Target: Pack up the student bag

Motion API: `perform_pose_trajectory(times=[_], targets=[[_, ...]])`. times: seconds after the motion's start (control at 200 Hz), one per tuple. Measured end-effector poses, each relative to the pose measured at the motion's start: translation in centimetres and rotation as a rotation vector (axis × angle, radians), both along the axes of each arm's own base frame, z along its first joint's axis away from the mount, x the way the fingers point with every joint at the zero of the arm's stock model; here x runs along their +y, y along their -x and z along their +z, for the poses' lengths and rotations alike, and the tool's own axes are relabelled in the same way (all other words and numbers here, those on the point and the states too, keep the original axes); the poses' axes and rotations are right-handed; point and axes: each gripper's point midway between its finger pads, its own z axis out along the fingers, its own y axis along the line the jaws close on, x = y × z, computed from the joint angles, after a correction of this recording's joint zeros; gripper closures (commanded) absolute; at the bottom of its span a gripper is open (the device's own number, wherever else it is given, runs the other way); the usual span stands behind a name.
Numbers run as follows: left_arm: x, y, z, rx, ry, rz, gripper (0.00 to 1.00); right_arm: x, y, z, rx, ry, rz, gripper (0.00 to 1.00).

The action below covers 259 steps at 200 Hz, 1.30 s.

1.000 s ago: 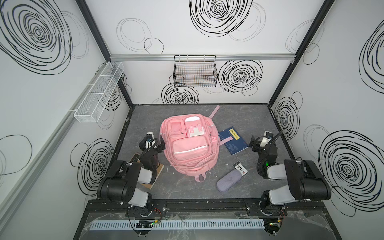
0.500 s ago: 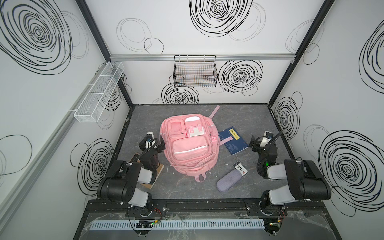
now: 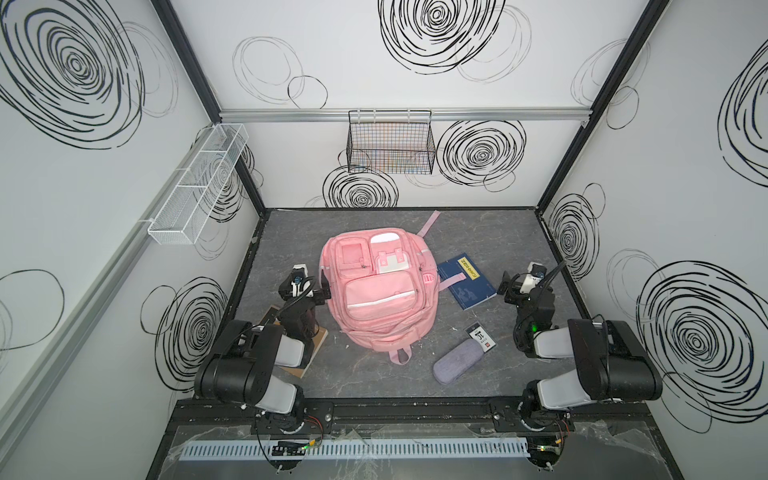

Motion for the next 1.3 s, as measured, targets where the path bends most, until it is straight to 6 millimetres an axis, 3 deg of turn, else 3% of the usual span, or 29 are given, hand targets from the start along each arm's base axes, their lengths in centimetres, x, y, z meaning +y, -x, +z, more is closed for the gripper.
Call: perform_pose_trajectory(times=[0.095, 0.19, 0.335, 0.41, 0.53, 0.635, 0.75, 0.915, 1.051, 1.296], targets=[[0.0, 0.1, 0.3, -0.004, -0.001, 0.0, 0.04, 0.0, 0.0, 0.2, -0.005, 0.004, 0.001, 0.0], [-0.2, 0.7, 2.3, -0.041, -0.003, 0.009, 0.04, 0.0, 0.2, 1.7, -0.017, 0.011, 0.003, 0.0], [-0.8, 1.4, 8.7, -0.149, 0.064, 0.033, 0.0, 0.8, -2.3, 8.9, -0.105, -0.012, 0.053, 0.01], [-1.2, 1.2, 12.5, -0.194, 0.138, 0.023, 0.05, 2.2, -4.0, 11.7, -0.114, -0.041, 0.126, 0.03], [-3.0, 1.2, 15.8, -0.184, 0.221, -0.03, 0.05, 5.1, -4.8, 12.2, -0.054, -0.119, 0.252, 0.09], [-7.0, 1.6, 16.9, -0.109, 0.25, -0.168, 0.03, 8.6, -4.0, 9.8, 0.063, -0.197, 0.378, 0.15], [-11.7, 2.3, 17.3, -0.002, 0.219, -0.364, 0.03, 13.0, -2.3, 7.5, 0.2, -0.271, 0.517, 0.2], [-16.5, 3.7, 16.9, 0.145, 0.161, -0.582, 0.06, 17.8, -0.3, 7.1, 0.283, -0.309, 0.668, 0.37], [-18.6, 4.7, 13.0, 0.304, 0.11, -0.667, 0.09, 19.7, 0.8, 6.3, 0.347, -0.338, 0.737, 0.59], [-20.5, 6.8, 6.3, 0.508, -0.033, -0.753, 0.14, 21.3, 1.4, 4.7, 0.435, -0.315, 0.789, 0.56]])
